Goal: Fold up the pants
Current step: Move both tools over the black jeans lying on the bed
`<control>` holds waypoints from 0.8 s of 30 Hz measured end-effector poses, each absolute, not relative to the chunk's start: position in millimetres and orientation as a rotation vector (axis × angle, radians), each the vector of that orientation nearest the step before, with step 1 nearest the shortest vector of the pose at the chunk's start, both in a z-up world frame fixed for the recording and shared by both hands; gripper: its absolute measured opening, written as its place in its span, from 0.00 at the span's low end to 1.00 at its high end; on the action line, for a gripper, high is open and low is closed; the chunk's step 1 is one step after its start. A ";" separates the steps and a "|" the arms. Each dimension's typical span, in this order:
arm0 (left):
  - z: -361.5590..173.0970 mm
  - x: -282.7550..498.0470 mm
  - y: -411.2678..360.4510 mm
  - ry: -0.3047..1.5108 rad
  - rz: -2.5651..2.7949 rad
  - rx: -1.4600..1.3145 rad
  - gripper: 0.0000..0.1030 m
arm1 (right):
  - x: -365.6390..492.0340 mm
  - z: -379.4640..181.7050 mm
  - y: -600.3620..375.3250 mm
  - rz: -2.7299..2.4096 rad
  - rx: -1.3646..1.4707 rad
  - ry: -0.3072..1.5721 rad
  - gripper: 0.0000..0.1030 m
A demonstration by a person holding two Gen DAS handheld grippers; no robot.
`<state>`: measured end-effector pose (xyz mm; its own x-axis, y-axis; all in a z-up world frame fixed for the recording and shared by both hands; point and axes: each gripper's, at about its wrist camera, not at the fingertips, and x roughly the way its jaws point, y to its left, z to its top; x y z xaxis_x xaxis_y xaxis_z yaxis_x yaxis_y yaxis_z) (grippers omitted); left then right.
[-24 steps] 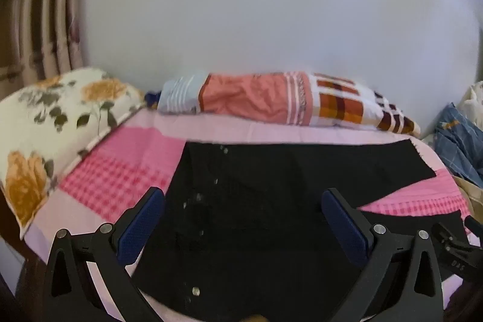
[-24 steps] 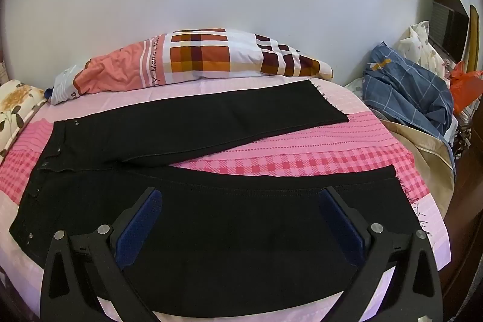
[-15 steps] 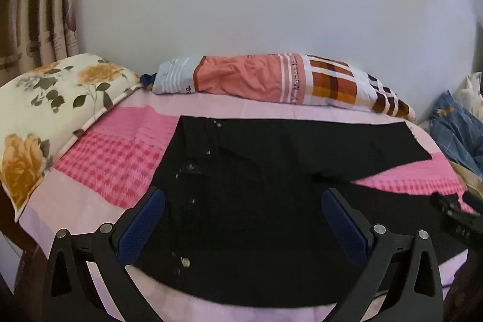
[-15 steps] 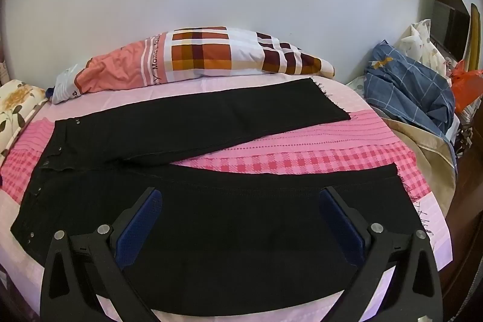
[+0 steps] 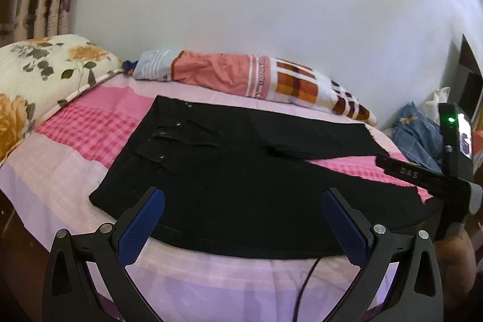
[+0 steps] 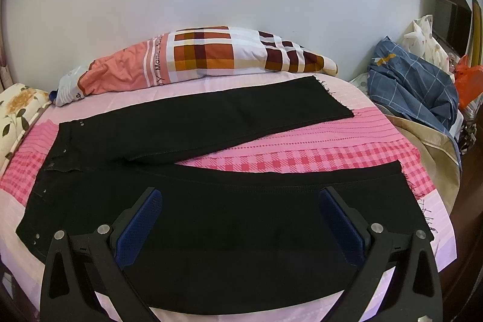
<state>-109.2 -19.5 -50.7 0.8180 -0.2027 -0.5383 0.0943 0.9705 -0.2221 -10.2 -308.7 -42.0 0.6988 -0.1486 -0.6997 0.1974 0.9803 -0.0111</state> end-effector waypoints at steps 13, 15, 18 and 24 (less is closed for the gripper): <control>-52.3 -97.6 -20.7 0.664 -0.369 -0.245 1.00 | -9.5 -39.2 -305.7 -0.198 0.052 0.773 0.99; -48.3 -93.4 -18.2 0.651 -0.375 -0.231 1.00 | -8.1 -39.6 -304.8 -0.198 0.046 0.780 0.99; -44.8 -73.2 -17.5 0.693 -0.388 -0.145 1.00 | -4.3 -39.2 -303.4 -0.185 0.041 0.791 0.99; -43.5 1.8 39.9 0.796 -0.294 -0.126 1.00 | 12.9 -45.1 -293.5 -0.171 0.016 0.829 0.99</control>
<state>1.8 39.9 -43.5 0.6620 -0.3061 -0.6842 0.2118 0.9520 -0.2210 12.9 -293.5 -45.1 0.6627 -0.1452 -0.7347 0.1576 0.9861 -0.0528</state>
